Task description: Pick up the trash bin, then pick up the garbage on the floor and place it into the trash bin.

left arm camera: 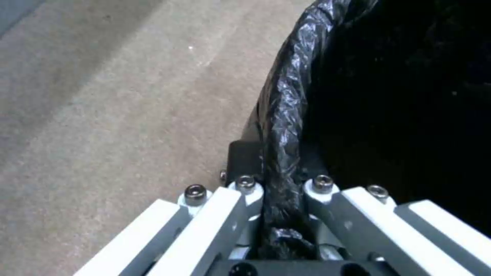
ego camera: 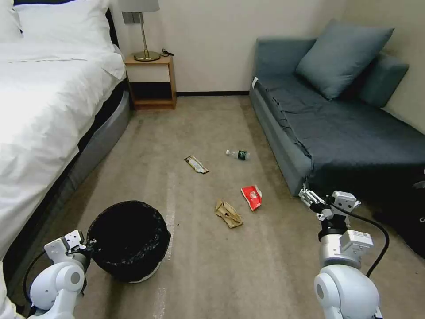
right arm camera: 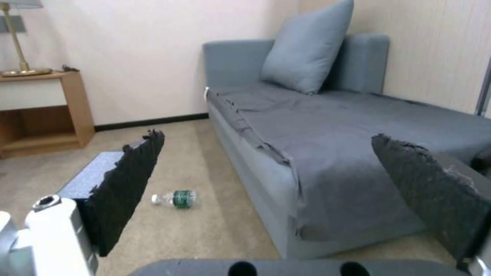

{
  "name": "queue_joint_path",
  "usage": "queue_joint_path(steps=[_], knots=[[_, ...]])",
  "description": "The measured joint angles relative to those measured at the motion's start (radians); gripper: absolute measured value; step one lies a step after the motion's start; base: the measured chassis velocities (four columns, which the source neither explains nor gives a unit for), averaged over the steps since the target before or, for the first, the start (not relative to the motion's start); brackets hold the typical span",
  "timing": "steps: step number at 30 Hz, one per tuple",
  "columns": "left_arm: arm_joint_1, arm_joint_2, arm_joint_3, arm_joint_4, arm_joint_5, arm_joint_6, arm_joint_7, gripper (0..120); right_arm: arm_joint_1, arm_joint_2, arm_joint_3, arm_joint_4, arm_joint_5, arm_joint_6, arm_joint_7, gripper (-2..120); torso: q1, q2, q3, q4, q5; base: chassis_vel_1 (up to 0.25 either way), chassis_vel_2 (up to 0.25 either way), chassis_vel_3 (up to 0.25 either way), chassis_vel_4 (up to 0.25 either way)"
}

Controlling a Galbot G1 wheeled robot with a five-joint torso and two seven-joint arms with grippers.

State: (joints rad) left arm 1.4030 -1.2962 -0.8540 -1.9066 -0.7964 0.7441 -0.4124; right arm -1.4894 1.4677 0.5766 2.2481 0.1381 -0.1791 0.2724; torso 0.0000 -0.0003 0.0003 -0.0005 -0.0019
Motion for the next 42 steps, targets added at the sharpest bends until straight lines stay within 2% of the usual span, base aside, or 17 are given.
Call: queue_joint_path(steps=[10,13,17,22,31,42], knots=[[0.009,-0.015,-0.046,-0.132,-0.026,0.000,-0.004,3,0.006,-0.014,0.007,0.004,0.072,0.060,-0.004,100,0.000,0.000,0.000,0.0001,0.0017,0.000,0.000,0.000,0.000],[0.010,-0.030,-0.058,-0.184,0.010,-0.002,-0.005,3,0.007,-0.016,0.007,-0.006,0.078,0.110,-0.024,100,0.000,0.000,0.000,0.0004,0.0018,0.000,0.000,0.000,0.000],[0.016,-0.040,-0.068,-0.221,0.060,-0.004,0.003,3,0.002,-0.019,0.004,-0.014,0.079,0.148,-0.029,100,0.000,0.000,0.000,0.0003,0.0020,0.000,0.000,0.000,0.000],[0.035,-0.058,-0.081,-0.253,0.115,-0.005,0.017,3,-0.011,-0.025,-0.001,-0.021,0.084,0.202,-0.052,100,0.000,0.000,0.000,0.0005,0.0020,0.000,0.000,0.000,0.000],[0.051,-0.084,-0.086,-0.273,0.133,-0.007,0.021,3,-0.026,-0.022,-0.010,-0.046,0.071,0.288,-0.132,100,0.000,0.000,0.000,0.0005,0.0019,0.000,0.000,0.000,0.000],[0.050,-0.097,-0.088,-0.276,0.135,-0.007,0.022,3,-0.025,-0.022,-0.013,-0.055,0.062,0.305,-0.146,100,0.000,0.000,0.000,0.0004,0.0019,-0.050,0.042,0.058,-0.049]])
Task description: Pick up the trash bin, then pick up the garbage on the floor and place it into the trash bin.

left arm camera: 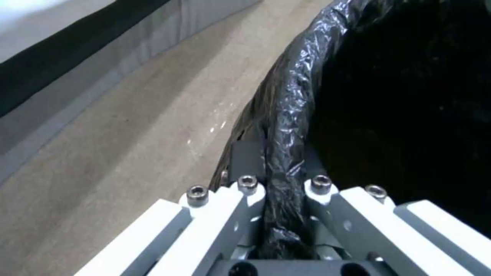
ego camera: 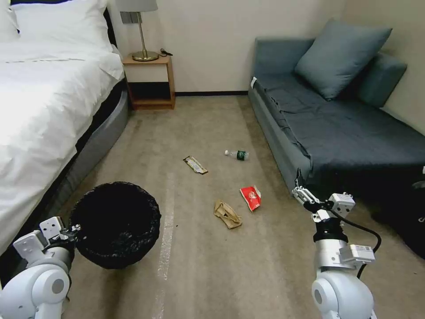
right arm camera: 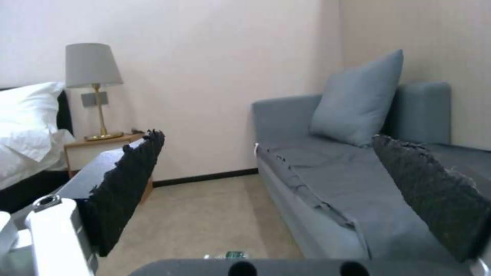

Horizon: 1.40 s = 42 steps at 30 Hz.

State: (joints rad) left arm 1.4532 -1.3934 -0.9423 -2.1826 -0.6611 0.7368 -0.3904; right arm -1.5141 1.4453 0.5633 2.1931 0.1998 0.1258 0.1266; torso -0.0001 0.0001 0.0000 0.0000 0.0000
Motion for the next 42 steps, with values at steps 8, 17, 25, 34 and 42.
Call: queue_joint_path(steps=[8,17,25,34,42], knots=[[-0.010,-0.004,0.007,0.017,0.007,-0.001,0.001,3,0.001,-0.001,-0.002,-0.009,-0.003,0.006,-0.008,100,0.000,0.000,0.000,0.0000,-0.0003,-0.216,0.220,0.222,-0.218],[-0.015,-0.005,0.010,0.033,0.012,-0.002,0.002,3,0.005,0.000,-0.005,-0.023,-0.011,0.011,-0.008,100,0.000,0.000,0.000,0.0000,-0.0001,-0.259,0.261,0.262,-0.263],[-0.023,-0.004,0.011,0.047,0.013,-0.002,0.004,3,0.026,-0.015,-0.014,-0.070,-0.059,0.034,-0.010,100,0.000,0.000,0.000,-0.0001,0.0001,-0.205,0.215,0.213,-0.214],[-0.030,-0.010,0.033,0.062,0.036,-0.002,0.016,3,0.086,-0.125,-0.149,-0.175,0.009,-0.139,0.048,100,0.000,0.000,0.000,-0.0001,0.0000,-0.012,0.013,-0.002,-0.008],[-0.033,-0.018,0.037,0.071,0.057,-0.002,0.025,3,0.192,-0.320,-0.332,-0.324,0.275,-0.435,0.105,100,0.000,0.000,0.000,-0.0002,0.0004,0.000,0.000,0.000,0.000]])
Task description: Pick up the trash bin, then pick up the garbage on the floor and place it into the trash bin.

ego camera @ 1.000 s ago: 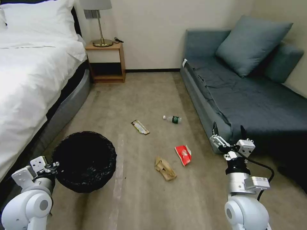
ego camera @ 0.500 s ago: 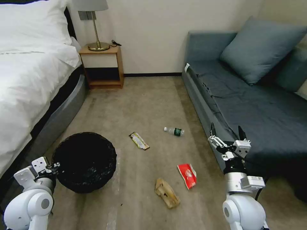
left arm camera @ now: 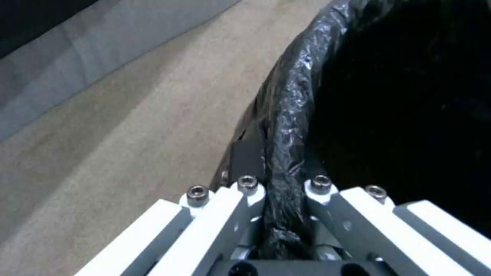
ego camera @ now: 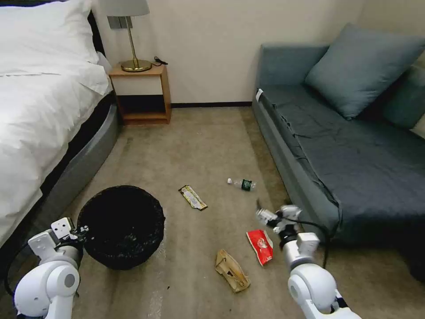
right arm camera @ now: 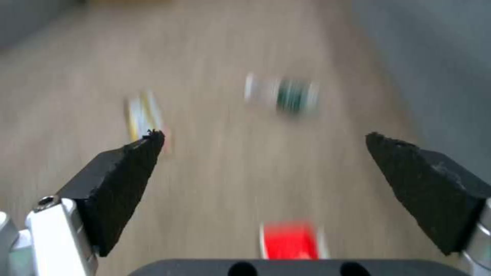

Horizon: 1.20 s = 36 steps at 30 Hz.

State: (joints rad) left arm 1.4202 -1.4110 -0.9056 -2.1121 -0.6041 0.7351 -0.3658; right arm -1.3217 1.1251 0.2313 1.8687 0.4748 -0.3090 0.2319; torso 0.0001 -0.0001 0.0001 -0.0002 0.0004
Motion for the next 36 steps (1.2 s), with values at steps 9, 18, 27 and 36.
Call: queue_joint_path(steps=[9,18,27,36], knots=[[0.019,-0.015,-0.003,0.006,0.029,-0.002,0.008,3,0.160,-0.142,-0.142,-0.216,0.059,-0.099,-0.032,100,0.000,0.000,0.000,0.0003,-0.0003,0.000,0.000,0.000,0.000],[0.032,-0.024,-0.008,0.013,0.046,-0.012,0.010,3,0.284,-0.184,-0.293,-0.454,0.059,-0.011,-0.072,100,0.000,0.000,0.000,0.0001,-0.0003,0.000,0.000,0.000,0.000],[0.037,-0.027,-0.016,0.018,0.051,-0.017,0.010,3,0.332,-0.157,-0.349,-0.570,0.030,0.062,-0.078,100,0.000,0.000,0.000,0.0001,-0.0004,0.000,0.000,0.000,0.000],[0.042,-0.022,-0.026,0.019,0.051,-0.020,0.012,3,0.357,-0.118,-0.384,-0.665,0.004,0.107,-0.081,89,0.000,0.000,0.000,0.0001,-0.0004,0.000,0.000,0.000,0.000]])
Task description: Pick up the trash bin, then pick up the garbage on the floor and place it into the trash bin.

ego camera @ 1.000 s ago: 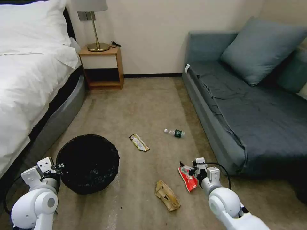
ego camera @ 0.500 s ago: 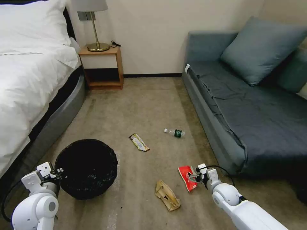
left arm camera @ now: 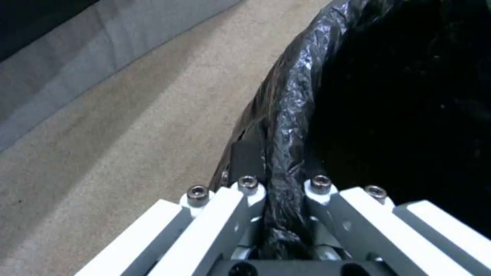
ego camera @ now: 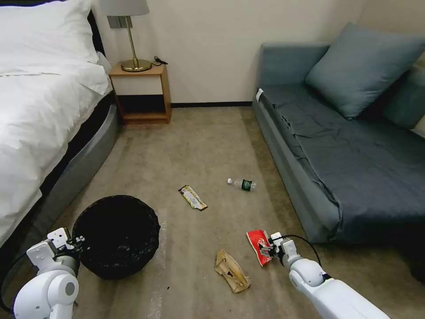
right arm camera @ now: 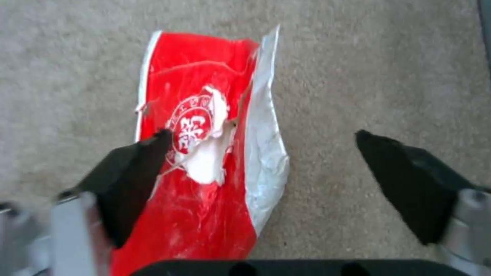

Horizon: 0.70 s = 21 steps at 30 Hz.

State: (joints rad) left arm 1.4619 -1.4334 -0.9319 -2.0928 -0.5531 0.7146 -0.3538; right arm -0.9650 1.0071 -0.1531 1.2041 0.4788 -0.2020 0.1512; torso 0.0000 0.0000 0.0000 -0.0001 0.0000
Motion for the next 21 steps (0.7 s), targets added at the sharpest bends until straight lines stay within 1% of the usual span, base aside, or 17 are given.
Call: queue_joint_path(steps=[1,5,6,8,10,11,15,16,17,18,20,21], knots=[[0.000,0.000,0.000,0.000,0.000,0.000,0.000,3,0.000,0.000,0.000,0.000,0.000,0.000,0.000,89,0.000,0.000,0.000,0.0000,0.0000,0.000,0.000,0.000,0.000],[0.002,0.003,-0.004,0.004,0.002,-0.004,0.001,3,0.021,0.017,-0.006,-0.061,-0.011,0.028,-0.011,69,0.000,0.000,0.000,0.0001,0.0001,0.000,0.000,0.000,0.000],[0.002,0.003,-0.004,0.004,0.002,-0.004,0.001,3,0.021,0.017,-0.006,-0.061,-0.011,0.028,-0.011,69,0.000,0.000,0.000,0.0001,0.0001,0.000,0.000,0.000,0.000],[0.002,0.003,-0.006,0.008,0.003,-0.006,0.002,3,0.025,0.017,-0.006,-0.074,-0.012,0.035,-0.012,61,0.000,0.000,0.000,0.0001,0.0000,0.000,0.000,0.000,0.000],[0.001,0.005,-0.007,0.014,0.004,-0.009,0.004,3,0.025,0.015,-0.004,-0.075,-0.012,0.039,-0.012,51,0.000,0.000,0.000,0.0001,0.0001,0.000,0.000,0.000,0.000],[0.001,0.005,-0.007,0.014,0.004,-0.009,0.004,3,0.025,0.015,-0.004,-0.075,-0.012,0.039,-0.012,51,0.000,0.000,0.000,0.0001,0.0001,0.000,0.000,0.000,0.000],[-0.004,0.005,-0.006,0.022,0.009,-0.013,0.006,3,0.014,0.006,0.003,-0.058,-0.009,0.043,-0.012,35,0.000,0.000,0.000,0.0001,0.0001,0.000,0.000,0.000,0.000],[-0.004,0.005,-0.006,0.022,0.009,-0.013,0.006,3,0.014,0.006,0.003,-0.058,-0.009,0.043,-0.012,35,0.000,0.000,0.000,0.0001,0.0001,0.000,0.000,0.000,0.000],[-0.006,0.005,-0.004,0.023,0.010,-0.013,0.006,3,0.011,0.003,0.006,-0.053,-0.008,0.044,-0.011,31,0.000,0.000,0.000,0.0001,0.0001,0.000,0.000,0.000,0.000],[-0.008,0.005,-0.003,0.024,0.011,-0.014,0.007,3,0.007,-0.001,0.010,-0.044,-0.006,0.045,-0.010,25,0.000,0.000,0.000,0.0001,0.0000,0.000,0.000,0.000,0.000],[-0.011,0.004,-0.001,0.024,0.012,-0.014,0.008,3,-0.001,-0.011,0.014,-0.027,-0.003,0.047,-0.008,16,0.000,0.000,0.000,0.0001,0.0001,0.000,0.000,0.000,0.000],[-0.011,0.004,-0.001,0.024,0.012,-0.014,0.008,3,-0.001,-0.011,0.014,-0.027,-0.003,0.047,-0.008,16,0.000,0.000,0.000,0.0001,0.0001,0.000,0.000,0.000,0.000]])
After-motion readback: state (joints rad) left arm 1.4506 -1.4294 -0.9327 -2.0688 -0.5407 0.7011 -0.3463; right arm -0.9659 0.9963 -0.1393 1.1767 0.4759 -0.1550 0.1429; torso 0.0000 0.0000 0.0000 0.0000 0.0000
